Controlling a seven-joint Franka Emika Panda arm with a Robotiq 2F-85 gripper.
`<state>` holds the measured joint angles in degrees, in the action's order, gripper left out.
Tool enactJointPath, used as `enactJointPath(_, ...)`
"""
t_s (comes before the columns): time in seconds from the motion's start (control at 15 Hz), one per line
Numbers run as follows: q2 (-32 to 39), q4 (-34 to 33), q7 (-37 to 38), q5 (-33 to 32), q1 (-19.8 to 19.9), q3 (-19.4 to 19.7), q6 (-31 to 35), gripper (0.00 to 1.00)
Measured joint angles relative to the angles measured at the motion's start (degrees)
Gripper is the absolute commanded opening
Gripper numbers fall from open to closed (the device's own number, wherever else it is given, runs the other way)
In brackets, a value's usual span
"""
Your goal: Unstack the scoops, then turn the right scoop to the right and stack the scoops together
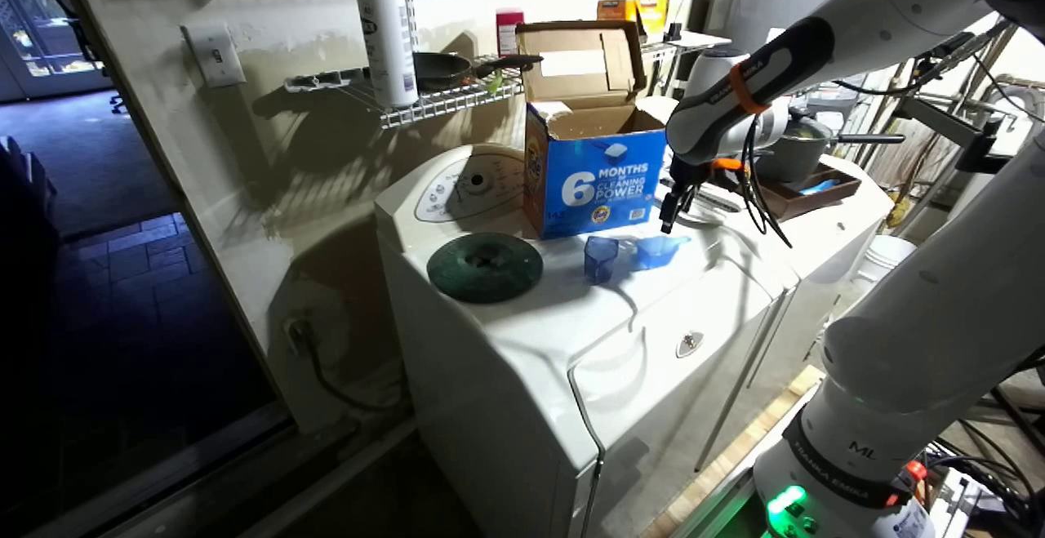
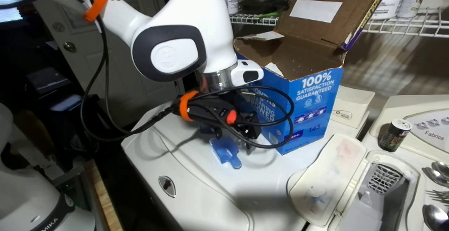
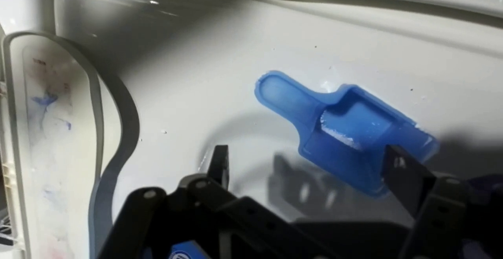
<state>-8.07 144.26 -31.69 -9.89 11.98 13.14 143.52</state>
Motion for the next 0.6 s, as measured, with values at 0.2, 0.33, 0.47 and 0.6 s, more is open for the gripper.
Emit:
enactJointPath(0.2, 1.2, 0.2, -8.3, 6.3, -1.2, 0.9, 0.6, 1.0)
enactJointPath(0.33, 1.8, 0.2, -12.9, 10.1, -1.7, 1.1, 0.6, 1.0)
enactJointPath(0.47, 2.5, 0.2, -16.3, 12.4, -1.8, 1.2, 0.6, 1.0)
enactJointPath(0.6, 3.1, 0.2, -18.6, 13.7, -1.8, 1.2, 0.7, 0.96)
